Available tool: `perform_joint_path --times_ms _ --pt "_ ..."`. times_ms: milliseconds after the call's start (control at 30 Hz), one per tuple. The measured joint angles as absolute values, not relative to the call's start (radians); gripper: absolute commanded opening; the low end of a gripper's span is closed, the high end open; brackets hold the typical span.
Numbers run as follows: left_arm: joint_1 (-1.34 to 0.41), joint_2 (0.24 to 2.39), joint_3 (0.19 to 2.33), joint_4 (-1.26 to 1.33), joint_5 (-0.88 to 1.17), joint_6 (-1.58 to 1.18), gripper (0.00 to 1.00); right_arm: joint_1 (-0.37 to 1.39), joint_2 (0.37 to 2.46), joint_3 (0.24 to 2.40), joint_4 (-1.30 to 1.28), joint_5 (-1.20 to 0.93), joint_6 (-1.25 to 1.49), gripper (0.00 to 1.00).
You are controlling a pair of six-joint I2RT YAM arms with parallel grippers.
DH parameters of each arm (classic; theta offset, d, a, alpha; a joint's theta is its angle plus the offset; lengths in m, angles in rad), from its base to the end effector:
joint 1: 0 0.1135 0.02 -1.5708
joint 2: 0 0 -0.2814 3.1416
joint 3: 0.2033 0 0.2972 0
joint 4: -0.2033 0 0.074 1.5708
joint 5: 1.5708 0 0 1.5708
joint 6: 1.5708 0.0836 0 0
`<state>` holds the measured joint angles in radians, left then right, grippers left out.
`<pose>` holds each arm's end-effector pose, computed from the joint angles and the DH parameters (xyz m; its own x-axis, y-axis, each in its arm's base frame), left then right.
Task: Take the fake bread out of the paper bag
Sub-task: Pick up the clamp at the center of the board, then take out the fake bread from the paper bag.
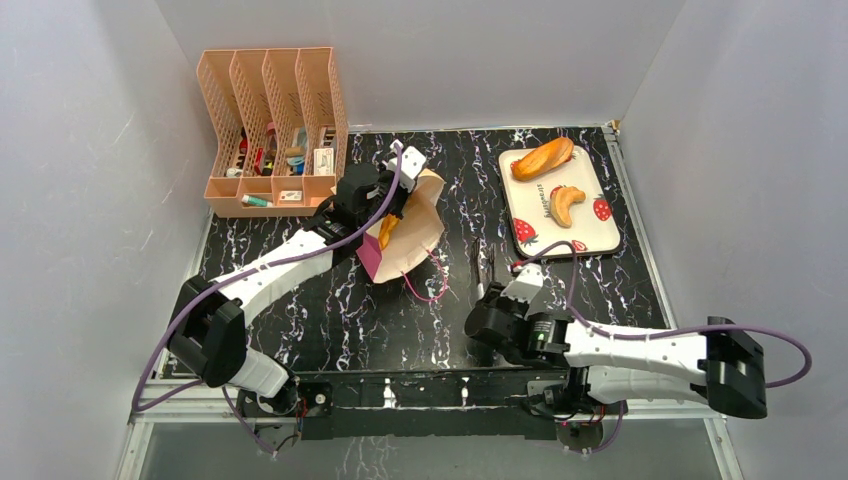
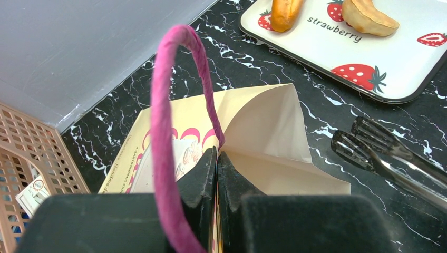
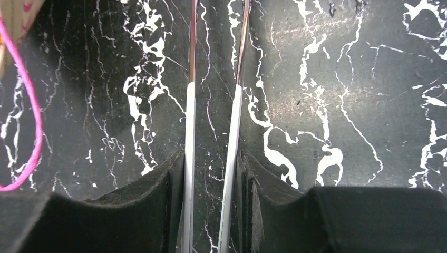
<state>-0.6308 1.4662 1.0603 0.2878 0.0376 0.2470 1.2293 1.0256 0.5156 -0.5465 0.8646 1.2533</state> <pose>0.3520 -0.2610 0.3150 0.0592 0.2593 -0.9640 0.6240 0.7441 0.2385 0.1338 0.1865 0.1527 -0.5529 0.2854 -0.7829 0.1252 0.9573 0.2605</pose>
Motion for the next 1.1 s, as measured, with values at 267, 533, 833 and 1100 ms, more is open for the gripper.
perform_joint_path --times_ms 267,533,833,1100 --pt "-0.631 1.467 1.060 0.288 0.038 0.251 0.00 1.230 0.900 0.600 -0.654 0.869 1.205 0.21" --pt "-0.631 1.467 1.059 0.288 0.042 0.254 0.00 1.229 0.829 0.715 -0.719 0.867 1.136 0.18" --pt "-0.632 1.484 1.050 0.295 0.043 0.258 0.00 1.229 0.795 0.804 -0.732 0.804 1.079 0.16" --pt "-0.632 1.575 1.061 0.297 0.043 0.261 0.00 1.229 0.791 0.844 -0.736 0.727 1.044 0.16"
